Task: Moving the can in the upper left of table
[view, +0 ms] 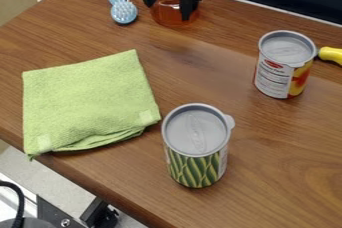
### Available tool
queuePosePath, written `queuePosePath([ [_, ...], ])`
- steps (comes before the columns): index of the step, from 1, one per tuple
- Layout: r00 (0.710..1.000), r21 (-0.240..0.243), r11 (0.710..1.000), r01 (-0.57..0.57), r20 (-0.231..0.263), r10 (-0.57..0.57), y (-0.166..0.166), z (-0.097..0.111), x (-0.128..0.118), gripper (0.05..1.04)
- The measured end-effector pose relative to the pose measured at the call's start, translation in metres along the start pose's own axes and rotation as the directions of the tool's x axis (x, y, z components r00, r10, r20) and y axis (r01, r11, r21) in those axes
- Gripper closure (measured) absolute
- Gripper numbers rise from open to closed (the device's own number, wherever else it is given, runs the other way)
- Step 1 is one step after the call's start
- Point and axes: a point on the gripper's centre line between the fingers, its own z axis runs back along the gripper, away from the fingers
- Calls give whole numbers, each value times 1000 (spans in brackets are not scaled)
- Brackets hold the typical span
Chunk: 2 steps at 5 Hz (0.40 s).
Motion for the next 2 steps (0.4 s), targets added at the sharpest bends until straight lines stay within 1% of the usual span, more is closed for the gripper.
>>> queuePosePath([
  [1, 999, -6, 1000, -4, -36, 4, -2, -9, -8, 87],
  [2, 994, 0, 999, 36, -105, -35, -15, -17, -36, 87],
])
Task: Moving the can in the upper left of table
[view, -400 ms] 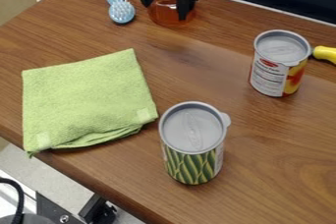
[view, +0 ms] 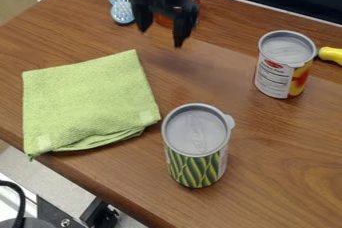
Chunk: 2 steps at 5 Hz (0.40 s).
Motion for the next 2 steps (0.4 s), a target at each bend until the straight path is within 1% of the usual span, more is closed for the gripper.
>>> queuePosePath([
  [1, 1000, -28, 1000, -13, 12, 14, -9, 23, -17, 87],
  [2, 1000, -105, 994, -10, -14, 8, -21, 43, -34, 87],
])
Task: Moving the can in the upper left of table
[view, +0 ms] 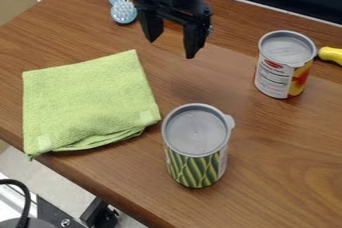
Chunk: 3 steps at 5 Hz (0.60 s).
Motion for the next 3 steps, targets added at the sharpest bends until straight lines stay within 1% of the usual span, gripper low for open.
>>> queuePosePath([
  [1, 999, -33, 999, -27, -41, 26, -17, 25, -27, 87],
  [2, 994, -84, 996, -37, -110, 28, -42, 27, -50, 87],
  [3, 991, -110, 994, -15, -137, 0, -60, 31, -72, 87],
])
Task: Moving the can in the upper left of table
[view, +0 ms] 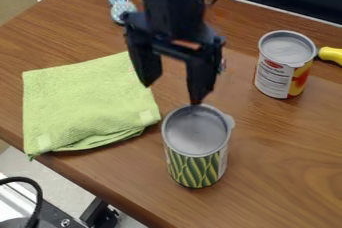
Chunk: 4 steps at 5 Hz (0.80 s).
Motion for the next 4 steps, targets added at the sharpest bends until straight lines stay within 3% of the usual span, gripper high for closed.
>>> queuePosePath([
  [1, 998, -35, 999, -4, -60, 2, -17, -5, -13, 87],
  [3, 984, -37, 996, -77, -166, 69, -35, -14, -40, 87],
  [4, 977, 2, 995, -102, -189, 101, -37, -24, -51, 87],
])
